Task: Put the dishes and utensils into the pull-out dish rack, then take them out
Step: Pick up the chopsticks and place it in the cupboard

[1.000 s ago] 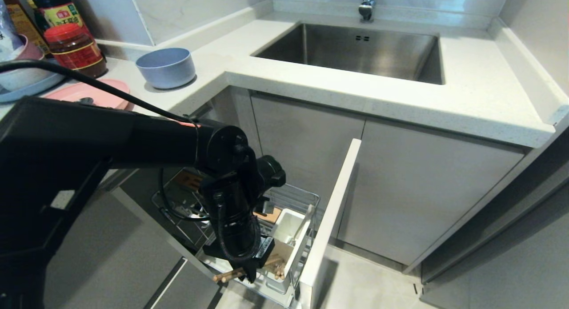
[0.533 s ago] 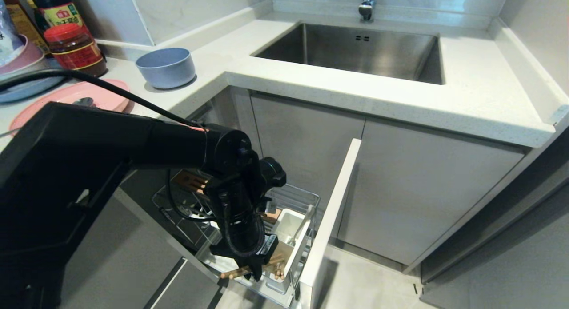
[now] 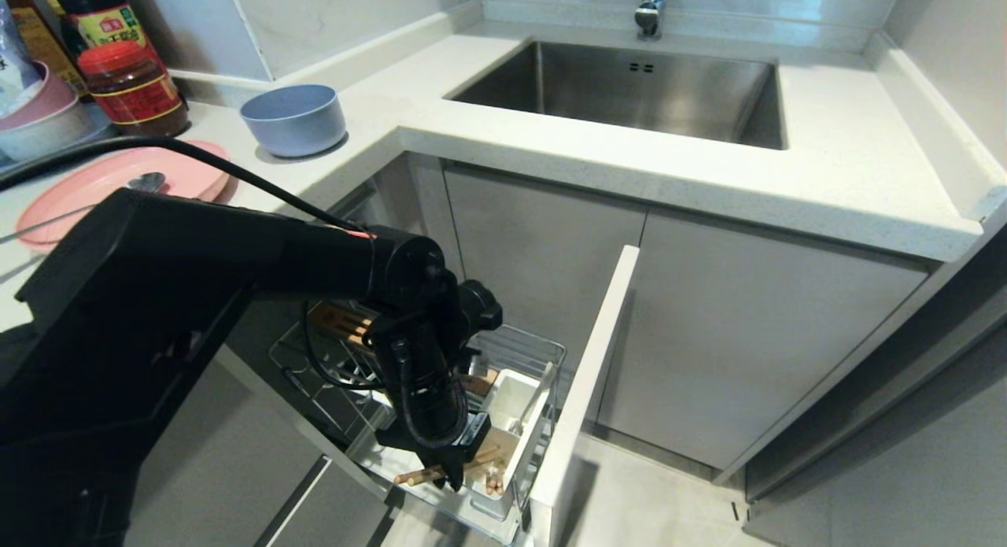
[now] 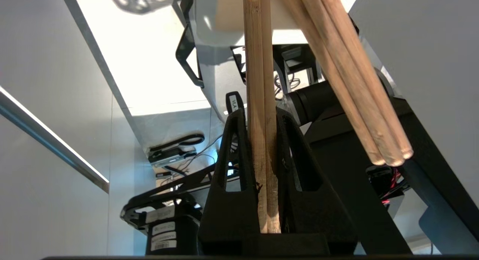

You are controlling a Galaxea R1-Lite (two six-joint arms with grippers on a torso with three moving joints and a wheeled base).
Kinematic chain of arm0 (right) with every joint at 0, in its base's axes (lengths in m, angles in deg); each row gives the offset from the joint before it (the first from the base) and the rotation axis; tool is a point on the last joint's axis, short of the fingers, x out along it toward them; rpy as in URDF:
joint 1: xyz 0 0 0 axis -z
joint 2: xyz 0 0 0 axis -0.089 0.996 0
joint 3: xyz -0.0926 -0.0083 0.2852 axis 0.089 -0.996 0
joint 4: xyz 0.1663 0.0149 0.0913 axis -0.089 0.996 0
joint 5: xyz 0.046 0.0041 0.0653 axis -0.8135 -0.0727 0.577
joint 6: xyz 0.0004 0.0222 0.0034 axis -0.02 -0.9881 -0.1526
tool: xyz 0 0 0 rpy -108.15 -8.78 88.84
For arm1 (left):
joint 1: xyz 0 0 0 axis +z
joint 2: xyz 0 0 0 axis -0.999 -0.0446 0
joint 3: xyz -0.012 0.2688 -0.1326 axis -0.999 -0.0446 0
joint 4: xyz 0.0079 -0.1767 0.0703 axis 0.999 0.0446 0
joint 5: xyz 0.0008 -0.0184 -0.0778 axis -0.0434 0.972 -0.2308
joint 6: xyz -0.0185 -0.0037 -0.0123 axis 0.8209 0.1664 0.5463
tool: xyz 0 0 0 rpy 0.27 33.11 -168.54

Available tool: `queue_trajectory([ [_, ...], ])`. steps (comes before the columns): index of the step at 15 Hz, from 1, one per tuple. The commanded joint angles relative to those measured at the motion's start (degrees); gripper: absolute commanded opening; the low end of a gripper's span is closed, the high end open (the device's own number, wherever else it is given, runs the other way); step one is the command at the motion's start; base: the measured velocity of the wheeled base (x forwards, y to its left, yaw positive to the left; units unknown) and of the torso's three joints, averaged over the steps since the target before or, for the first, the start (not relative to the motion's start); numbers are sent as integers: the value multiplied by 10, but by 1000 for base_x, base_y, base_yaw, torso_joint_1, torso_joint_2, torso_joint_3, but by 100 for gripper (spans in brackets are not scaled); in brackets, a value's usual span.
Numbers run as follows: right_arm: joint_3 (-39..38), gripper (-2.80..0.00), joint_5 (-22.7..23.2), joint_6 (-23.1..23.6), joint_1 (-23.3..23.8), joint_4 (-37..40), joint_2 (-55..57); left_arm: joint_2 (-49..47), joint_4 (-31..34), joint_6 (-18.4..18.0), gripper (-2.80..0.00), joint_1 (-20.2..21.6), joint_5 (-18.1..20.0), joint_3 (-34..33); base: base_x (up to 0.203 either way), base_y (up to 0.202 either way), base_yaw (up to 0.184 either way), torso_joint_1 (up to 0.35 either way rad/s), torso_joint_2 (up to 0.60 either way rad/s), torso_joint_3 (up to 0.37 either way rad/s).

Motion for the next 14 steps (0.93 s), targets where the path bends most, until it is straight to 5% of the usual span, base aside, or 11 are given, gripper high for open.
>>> queue_trajectory([
  [1,0,-280,0,0,0,0,0,-4,4,-4,-280,3,5,1,0,0,0,0,0,0],
  [9,0,-280,0,0,0,0,0,-12,5,-9,-280,9,16,8,0,0,0,0,0,0],
  [10,0,-280,0,0,0,0,0,-11,5,-10,0,9,16,8,0,0,0,0,0,0],
  [14,0,-280,0,0,0,0,0,-9,5,-10,0,9,16,8,0,0,0,0,0,0],
])
